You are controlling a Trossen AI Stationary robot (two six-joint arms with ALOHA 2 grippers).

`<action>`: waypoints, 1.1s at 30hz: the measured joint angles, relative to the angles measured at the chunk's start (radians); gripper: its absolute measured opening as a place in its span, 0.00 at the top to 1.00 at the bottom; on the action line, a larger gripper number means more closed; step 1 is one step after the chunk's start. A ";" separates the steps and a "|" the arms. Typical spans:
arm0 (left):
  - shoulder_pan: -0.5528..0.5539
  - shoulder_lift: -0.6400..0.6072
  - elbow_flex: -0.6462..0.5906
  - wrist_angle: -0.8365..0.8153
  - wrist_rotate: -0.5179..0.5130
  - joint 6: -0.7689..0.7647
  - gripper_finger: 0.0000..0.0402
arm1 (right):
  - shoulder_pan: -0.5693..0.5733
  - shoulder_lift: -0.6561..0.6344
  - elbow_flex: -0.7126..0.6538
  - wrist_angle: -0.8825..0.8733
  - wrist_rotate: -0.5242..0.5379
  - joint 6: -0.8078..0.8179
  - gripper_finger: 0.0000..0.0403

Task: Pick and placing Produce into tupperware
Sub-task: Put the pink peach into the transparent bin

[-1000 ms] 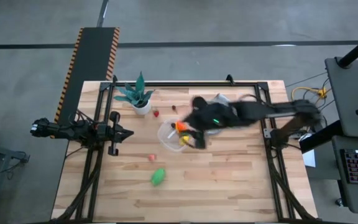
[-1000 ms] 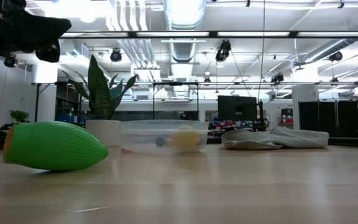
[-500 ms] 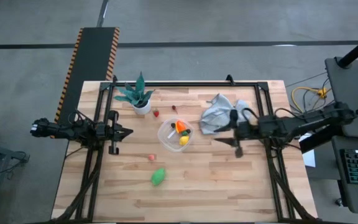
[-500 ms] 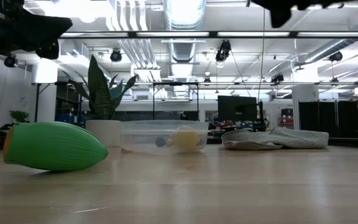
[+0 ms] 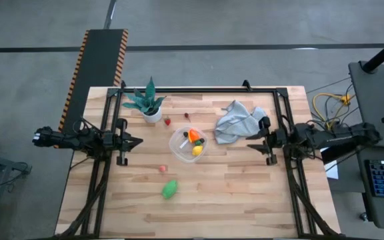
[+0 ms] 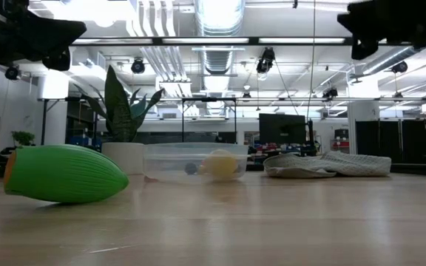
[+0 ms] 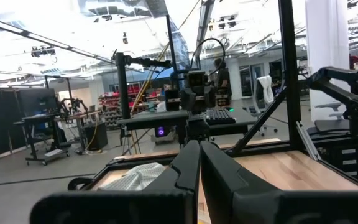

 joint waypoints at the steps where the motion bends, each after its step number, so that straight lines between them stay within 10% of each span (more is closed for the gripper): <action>1: 0.000 0.000 0.000 0.000 0.000 0.000 1.00 | -0.018 -0.023 0.000 -0.039 -0.004 0.010 0.72; 7: 0.000 0.000 0.000 0.000 -0.001 0.000 1.00 | -0.051 -0.140 0.025 -0.266 -0.049 0.080 0.75; 33: -0.001 0.102 0.055 -0.036 -0.022 -0.028 0.93 | -0.053 -0.205 -0.128 -0.145 0.067 0.055 0.78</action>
